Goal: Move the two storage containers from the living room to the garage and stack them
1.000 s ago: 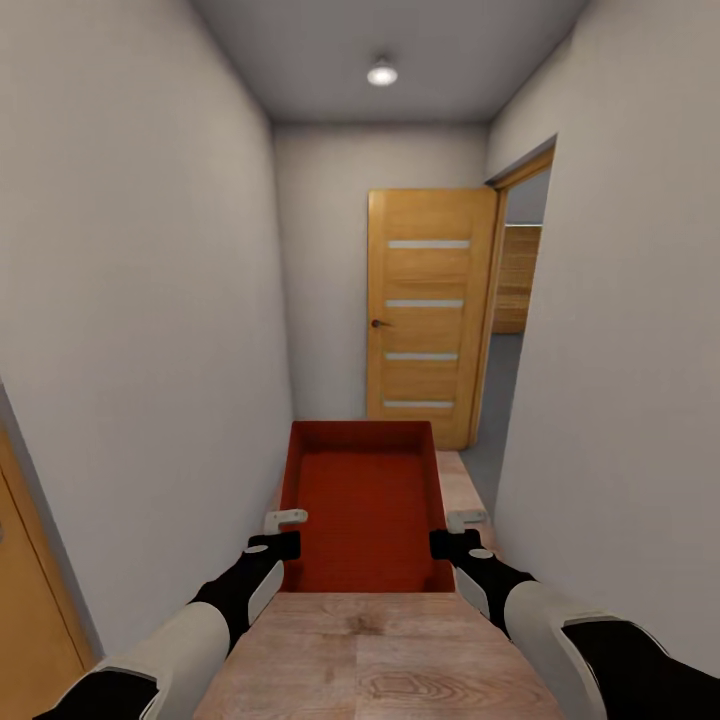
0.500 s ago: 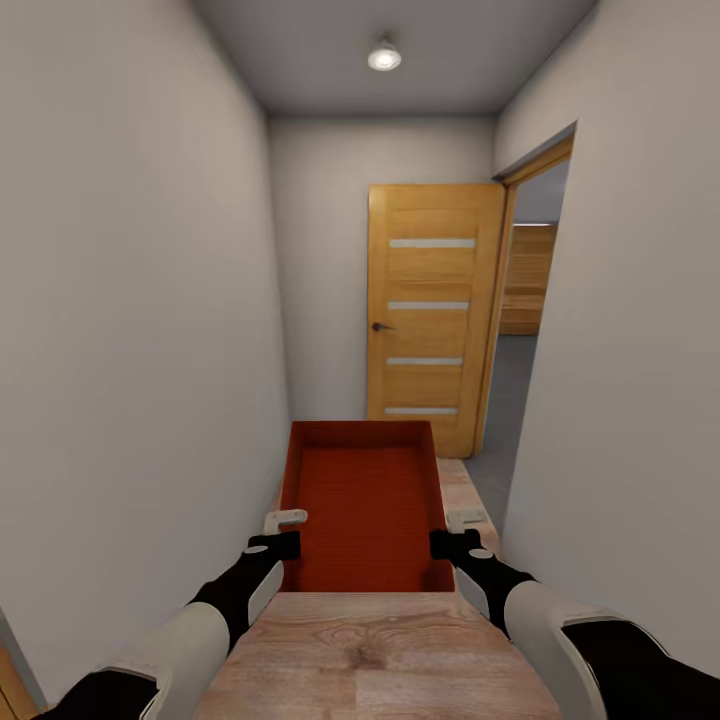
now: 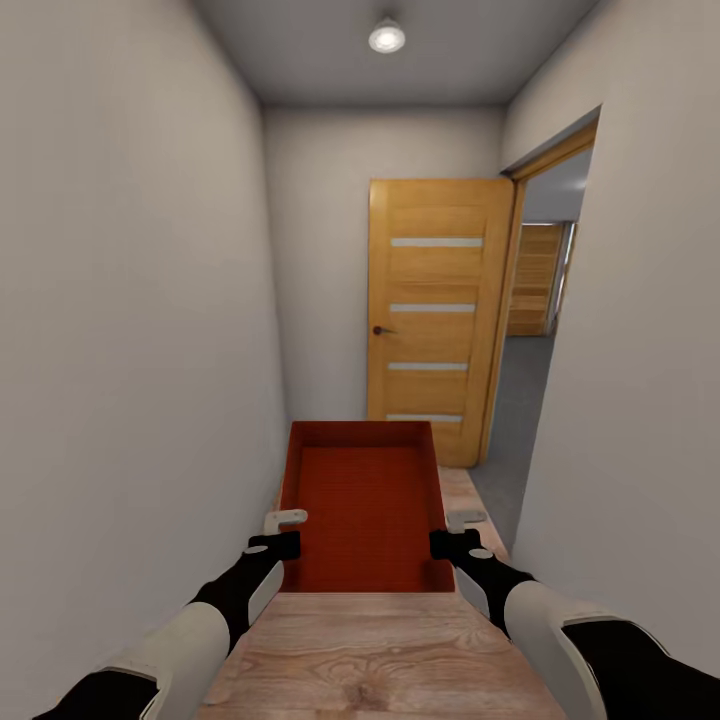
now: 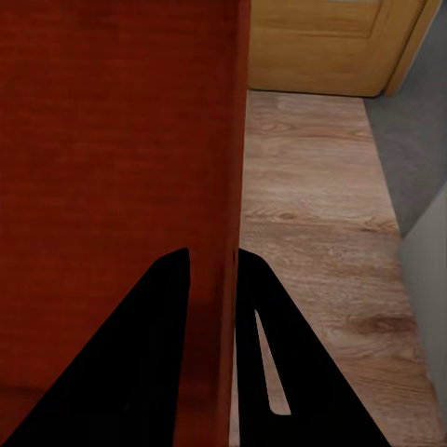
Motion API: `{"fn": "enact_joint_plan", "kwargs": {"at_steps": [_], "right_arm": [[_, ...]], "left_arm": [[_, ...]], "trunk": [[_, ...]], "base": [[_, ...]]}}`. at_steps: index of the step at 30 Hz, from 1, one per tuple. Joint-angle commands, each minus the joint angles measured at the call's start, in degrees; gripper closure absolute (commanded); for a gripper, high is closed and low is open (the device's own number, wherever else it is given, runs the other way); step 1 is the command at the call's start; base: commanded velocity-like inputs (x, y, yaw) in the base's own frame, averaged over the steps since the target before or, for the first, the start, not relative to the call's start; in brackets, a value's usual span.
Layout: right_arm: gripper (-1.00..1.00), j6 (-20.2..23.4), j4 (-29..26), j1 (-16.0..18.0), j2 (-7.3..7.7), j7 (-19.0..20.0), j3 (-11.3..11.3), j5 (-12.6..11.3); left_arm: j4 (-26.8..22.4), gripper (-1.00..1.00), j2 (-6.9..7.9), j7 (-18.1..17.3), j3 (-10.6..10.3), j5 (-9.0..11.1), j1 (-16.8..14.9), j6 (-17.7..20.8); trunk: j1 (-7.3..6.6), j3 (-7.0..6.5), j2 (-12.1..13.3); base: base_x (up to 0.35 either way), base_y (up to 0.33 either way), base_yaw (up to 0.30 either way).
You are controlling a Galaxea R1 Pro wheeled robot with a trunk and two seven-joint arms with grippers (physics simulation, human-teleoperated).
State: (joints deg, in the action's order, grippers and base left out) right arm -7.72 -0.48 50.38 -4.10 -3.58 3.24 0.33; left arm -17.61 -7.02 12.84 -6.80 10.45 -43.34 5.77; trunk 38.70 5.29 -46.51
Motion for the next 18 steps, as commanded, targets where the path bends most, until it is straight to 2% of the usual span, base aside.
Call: {"fn": "enact_joint_plan", "kwargs": {"at_steps": [1, 18], "right_arm": [[1.0, -0.22, 0.18, 0.01, 1.09, -0.3, -1.92, -0.6], [1.0, -0.22, 0.15, -0.01, 1.11, -0.29, -1.92, -0.6]], "left_arm": [[-0.32, 1.0, 1.81, 1.49, 1.26, -0.9, -0.07, -0.94], [-0.32, 1.0, 1.83, 1.5, 1.26, -0.92, -0.08, -0.94]], "trunk": [[0.05, 0.09, -0.07], [0.05, 0.09, -0.07]], "base": [[0.322, 0.0, 0.0], [0.322, 0.0, 0.0]]}}
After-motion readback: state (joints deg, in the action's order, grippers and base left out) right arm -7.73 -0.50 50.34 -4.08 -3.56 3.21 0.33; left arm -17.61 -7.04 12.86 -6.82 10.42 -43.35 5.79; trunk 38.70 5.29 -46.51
